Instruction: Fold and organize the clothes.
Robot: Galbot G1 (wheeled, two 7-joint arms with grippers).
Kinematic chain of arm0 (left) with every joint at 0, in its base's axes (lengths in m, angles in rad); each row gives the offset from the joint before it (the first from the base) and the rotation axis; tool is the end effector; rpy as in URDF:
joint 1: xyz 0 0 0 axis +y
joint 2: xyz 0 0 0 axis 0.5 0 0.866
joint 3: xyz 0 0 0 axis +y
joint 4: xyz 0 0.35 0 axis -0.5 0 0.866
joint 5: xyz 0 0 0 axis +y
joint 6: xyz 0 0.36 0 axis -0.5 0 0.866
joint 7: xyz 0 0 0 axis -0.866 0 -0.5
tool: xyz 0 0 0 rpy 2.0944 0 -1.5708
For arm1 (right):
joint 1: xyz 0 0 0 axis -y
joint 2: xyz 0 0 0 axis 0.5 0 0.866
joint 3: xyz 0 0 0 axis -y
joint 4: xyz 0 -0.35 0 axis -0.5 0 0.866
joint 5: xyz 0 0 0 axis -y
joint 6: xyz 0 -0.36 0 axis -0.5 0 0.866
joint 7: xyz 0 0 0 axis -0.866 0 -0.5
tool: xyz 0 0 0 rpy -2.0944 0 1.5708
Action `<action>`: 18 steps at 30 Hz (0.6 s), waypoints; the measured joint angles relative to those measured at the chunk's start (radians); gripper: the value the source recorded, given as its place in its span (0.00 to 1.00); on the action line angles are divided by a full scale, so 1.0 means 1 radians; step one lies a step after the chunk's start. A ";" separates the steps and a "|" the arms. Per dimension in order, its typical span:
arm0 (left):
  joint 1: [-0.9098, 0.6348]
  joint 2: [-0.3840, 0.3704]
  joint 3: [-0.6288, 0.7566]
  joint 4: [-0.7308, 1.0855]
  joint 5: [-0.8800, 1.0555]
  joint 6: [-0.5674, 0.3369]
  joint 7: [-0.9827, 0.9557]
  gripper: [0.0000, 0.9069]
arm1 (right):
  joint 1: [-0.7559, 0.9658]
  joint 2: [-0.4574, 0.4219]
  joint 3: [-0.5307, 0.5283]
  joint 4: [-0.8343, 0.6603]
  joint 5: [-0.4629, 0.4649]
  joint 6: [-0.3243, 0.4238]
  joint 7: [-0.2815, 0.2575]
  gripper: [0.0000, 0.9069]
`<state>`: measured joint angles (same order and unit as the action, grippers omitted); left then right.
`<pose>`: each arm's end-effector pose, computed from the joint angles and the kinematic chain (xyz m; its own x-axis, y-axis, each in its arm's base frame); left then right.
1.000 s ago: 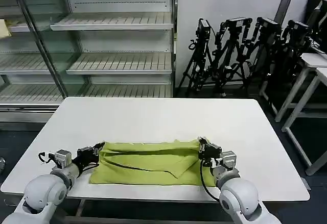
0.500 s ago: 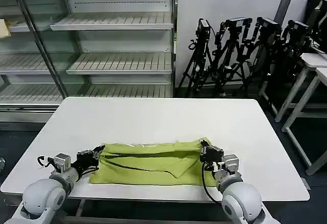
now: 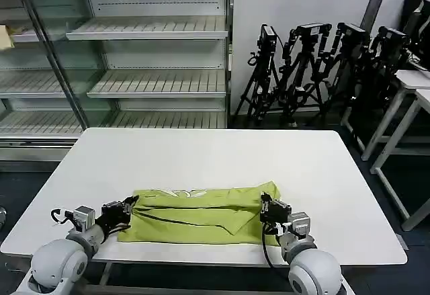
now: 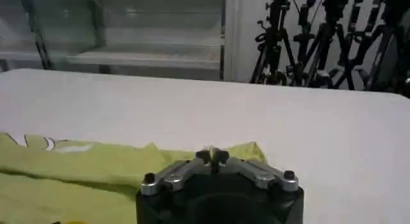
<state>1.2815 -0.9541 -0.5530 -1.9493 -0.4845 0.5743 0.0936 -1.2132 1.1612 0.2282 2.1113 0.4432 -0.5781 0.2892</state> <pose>0.2855 0.1335 -0.2443 -0.8618 0.1952 0.4682 0.2612 0.9620 0.0797 0.2604 0.0168 -0.2331 -0.9163 -0.1978 0.3484 -0.2120 0.9773 -0.0027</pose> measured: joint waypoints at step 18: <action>0.044 -0.055 0.029 -0.085 -0.191 0.002 -0.284 0.92 | -0.060 -0.009 0.066 0.063 -0.013 0.003 -0.015 1.00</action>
<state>1.3254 -1.0096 -0.5240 -2.0346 -0.6757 0.5761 -0.1904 -1.2728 1.1524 0.2938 2.1742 0.4304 -0.5749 0.2738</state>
